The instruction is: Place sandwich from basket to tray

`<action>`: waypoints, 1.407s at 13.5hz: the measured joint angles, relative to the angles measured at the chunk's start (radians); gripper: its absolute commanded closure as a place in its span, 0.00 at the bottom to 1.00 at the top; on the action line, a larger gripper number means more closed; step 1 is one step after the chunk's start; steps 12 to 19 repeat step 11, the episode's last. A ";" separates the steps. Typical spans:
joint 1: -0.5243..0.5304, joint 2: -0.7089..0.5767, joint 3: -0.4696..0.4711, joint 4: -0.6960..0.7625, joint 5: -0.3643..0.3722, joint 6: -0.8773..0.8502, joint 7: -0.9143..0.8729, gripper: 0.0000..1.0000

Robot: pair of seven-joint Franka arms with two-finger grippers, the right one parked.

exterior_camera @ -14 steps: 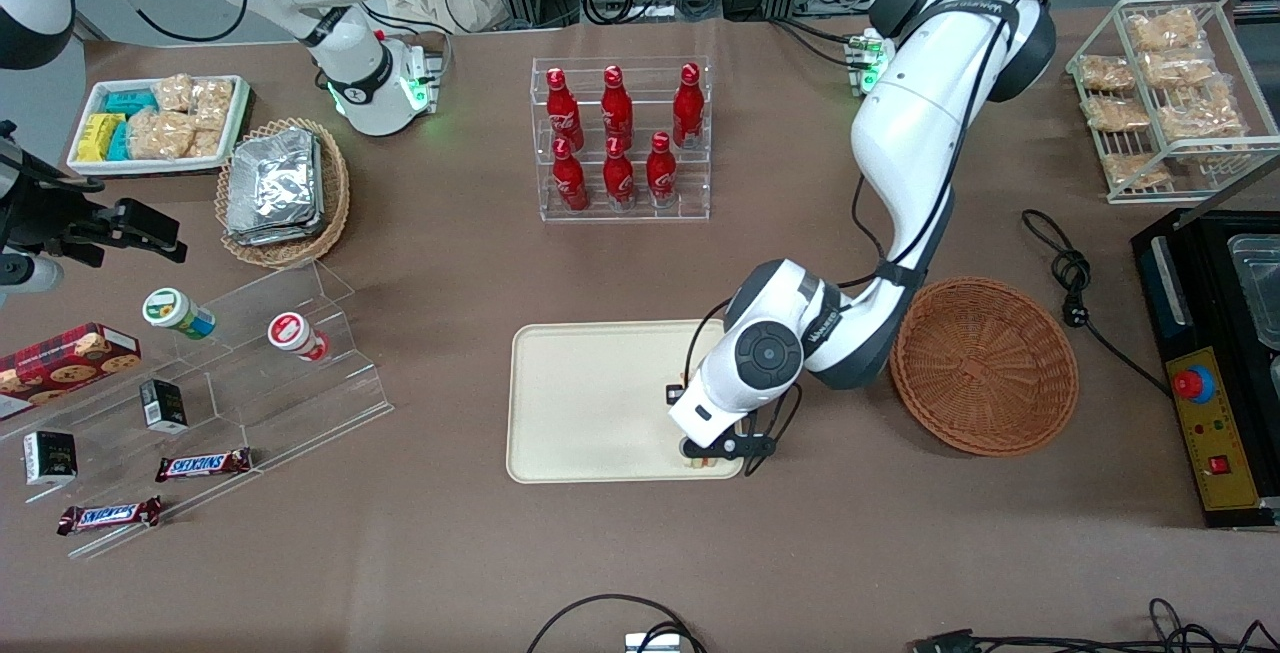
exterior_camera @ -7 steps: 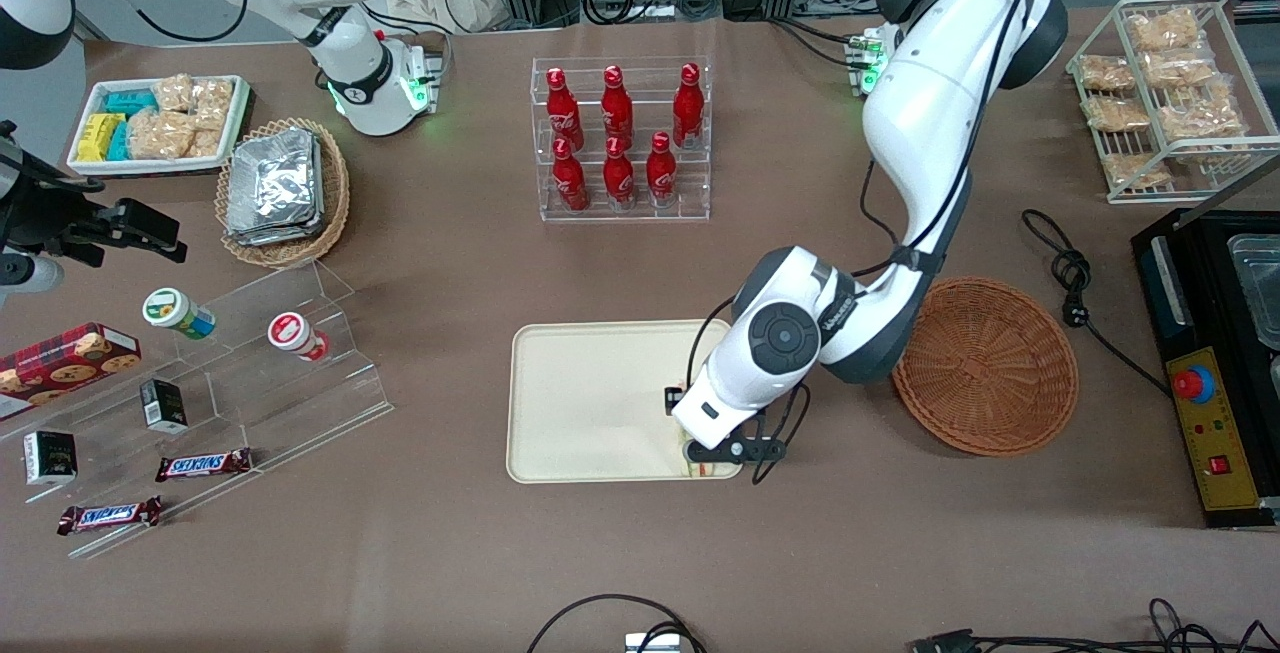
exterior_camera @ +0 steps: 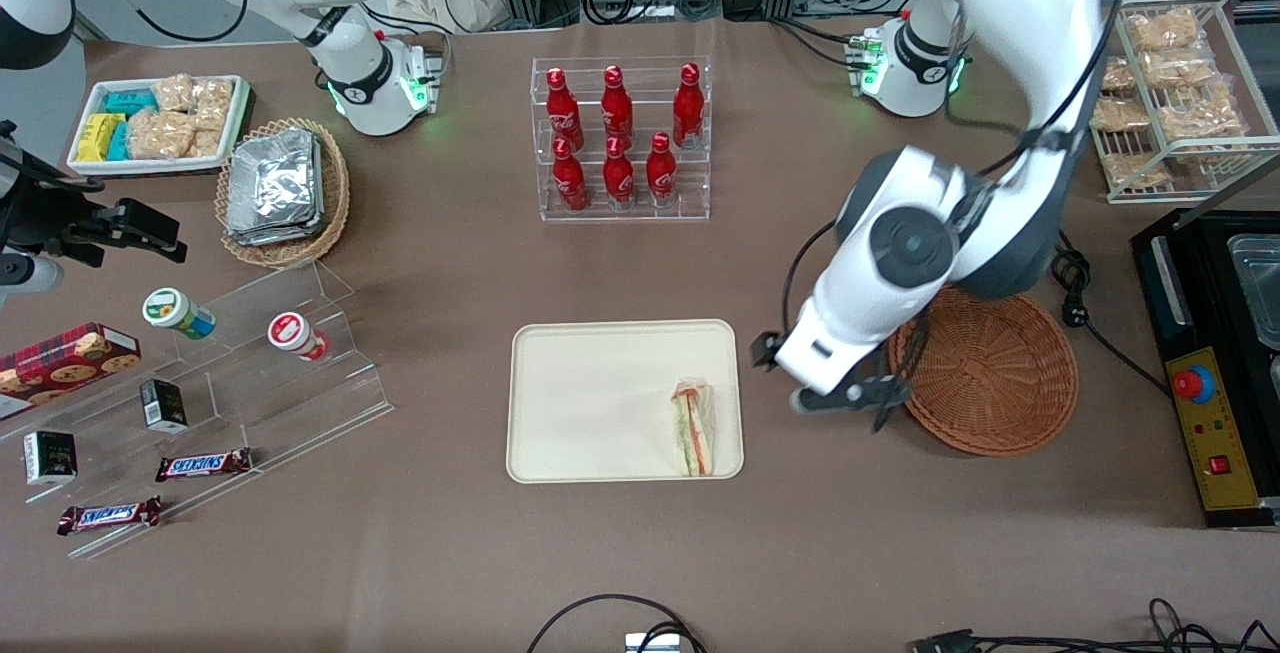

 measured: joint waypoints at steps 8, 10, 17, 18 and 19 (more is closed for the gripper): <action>0.280 -0.266 0.017 -0.015 -0.001 -0.329 0.288 0.00; 0.356 -0.256 0.018 0.032 -0.007 -0.334 0.309 0.00; 0.376 -0.240 0.018 0.055 -0.012 -0.334 0.313 0.00; 0.376 -0.240 0.018 0.055 -0.012 -0.334 0.313 0.00; 0.376 -0.240 0.018 0.055 -0.012 -0.334 0.313 0.00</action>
